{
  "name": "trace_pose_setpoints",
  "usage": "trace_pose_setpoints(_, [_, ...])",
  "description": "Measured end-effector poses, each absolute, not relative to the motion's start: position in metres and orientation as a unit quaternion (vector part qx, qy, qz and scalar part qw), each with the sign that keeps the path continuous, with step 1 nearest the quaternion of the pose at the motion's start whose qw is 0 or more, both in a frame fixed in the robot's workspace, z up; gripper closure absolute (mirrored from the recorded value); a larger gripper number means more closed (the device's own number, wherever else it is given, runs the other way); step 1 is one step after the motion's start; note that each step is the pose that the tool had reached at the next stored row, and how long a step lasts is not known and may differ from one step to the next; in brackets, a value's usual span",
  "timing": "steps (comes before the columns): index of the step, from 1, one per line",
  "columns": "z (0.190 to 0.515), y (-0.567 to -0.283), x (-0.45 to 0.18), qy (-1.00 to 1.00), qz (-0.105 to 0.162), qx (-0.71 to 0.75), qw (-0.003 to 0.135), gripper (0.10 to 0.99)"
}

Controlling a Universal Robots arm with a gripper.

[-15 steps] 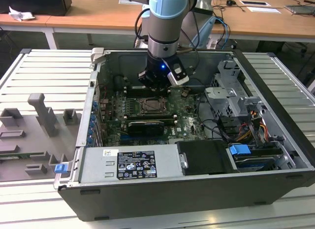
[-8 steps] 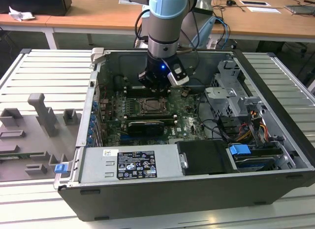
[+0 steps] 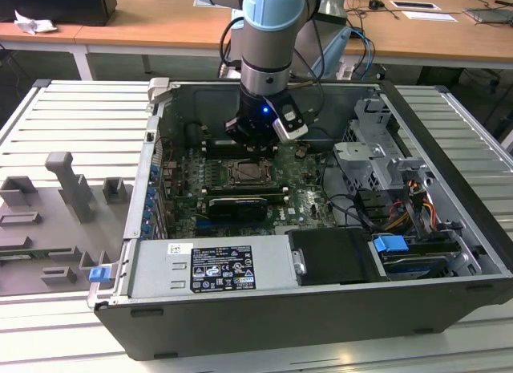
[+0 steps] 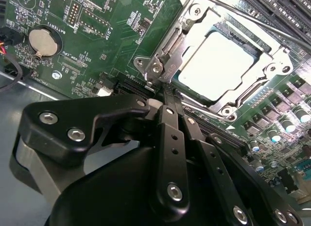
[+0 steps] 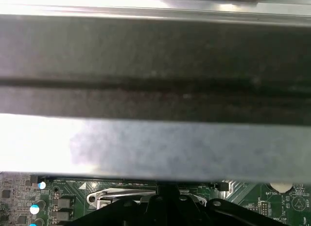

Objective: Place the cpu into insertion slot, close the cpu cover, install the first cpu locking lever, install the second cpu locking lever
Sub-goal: 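Install the first cpu locking lever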

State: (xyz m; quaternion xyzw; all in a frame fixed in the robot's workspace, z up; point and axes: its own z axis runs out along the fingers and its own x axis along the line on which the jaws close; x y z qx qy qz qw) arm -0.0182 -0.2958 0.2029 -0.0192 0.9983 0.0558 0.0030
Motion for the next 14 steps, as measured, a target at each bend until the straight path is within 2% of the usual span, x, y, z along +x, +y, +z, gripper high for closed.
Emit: trace_pose_setpoints(14, [0.2045, -0.2958, -0.0182, 0.998, 0.057, -0.019, 0.003, 0.980])
